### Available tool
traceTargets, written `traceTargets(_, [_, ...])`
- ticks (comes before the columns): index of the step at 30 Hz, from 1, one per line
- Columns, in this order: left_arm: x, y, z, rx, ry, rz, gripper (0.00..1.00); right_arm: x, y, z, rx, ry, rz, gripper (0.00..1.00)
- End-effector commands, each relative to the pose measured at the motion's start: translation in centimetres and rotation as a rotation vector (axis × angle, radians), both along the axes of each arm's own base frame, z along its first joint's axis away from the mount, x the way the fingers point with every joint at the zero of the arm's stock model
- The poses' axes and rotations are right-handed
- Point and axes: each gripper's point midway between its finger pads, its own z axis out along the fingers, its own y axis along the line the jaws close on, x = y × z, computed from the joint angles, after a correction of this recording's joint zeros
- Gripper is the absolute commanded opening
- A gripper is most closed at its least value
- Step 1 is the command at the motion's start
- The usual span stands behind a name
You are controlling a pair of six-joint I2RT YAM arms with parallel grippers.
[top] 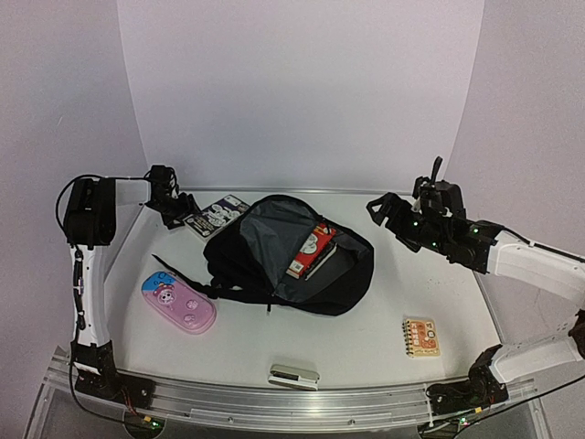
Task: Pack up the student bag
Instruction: Move the book to the center of the board.
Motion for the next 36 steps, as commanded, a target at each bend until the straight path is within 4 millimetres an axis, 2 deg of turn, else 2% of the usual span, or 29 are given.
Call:
traceTargets(1, [0.8,-0.5,1.5,-0.023,-0.038,-0.031,0.67,0.0,-0.3,0.4,0.005,-0.013,-0.019,0.94])
traceTargets(5, [1.1,-0.6,1.8,-0.028,-0.044,-0.031,0.55,0.1,-0.2,0.1,0.001,-0.006,-0.019,0.94])
traceTargets(10, [1.3,-1.2,2.3,-0.058,-0.057,-0.044,0.46,0.2,-0.2,-0.2,-0.006,-0.001,-0.021,0.94])
traceTargets(22, [0.9,-3.9,3.9,-0.154,-0.130,-0.167,0.41,0.6,0.1,-1.1,-0.022,0.019,-0.019,0.94])
traceTargets(25, [0.9,-3.8,4.0,-0.127,-0.145,-0.184,0.41,0.7,0.3,-1.2,-0.025,0.023,-0.014,0.94])
traceTargets(28, [1.3,-3.3,3.7,-0.068,-0.147,-0.182,0.45,0.8,0.3,-1.1,-0.028,0.022,-0.013,0.94])
traceTargets(30, [1.9,-3.3,3.4,-0.004,-0.153,-0.196,0.55,0.8,0.3,-1.1,-0.031,0.020,-0.012,0.94])
traceTargets(33, [2.2,-3.9,1.4,0.110,-0.111,-0.237,0.64,0.8,0.3,-1.1,-0.038,0.018,-0.013,0.94])
traceTargets(36, [2.3,-4.6,-0.3,0.204,-0.084,-0.279,0.68,0.8,0.2,-1.2,-0.043,0.017,-0.014,0.94])
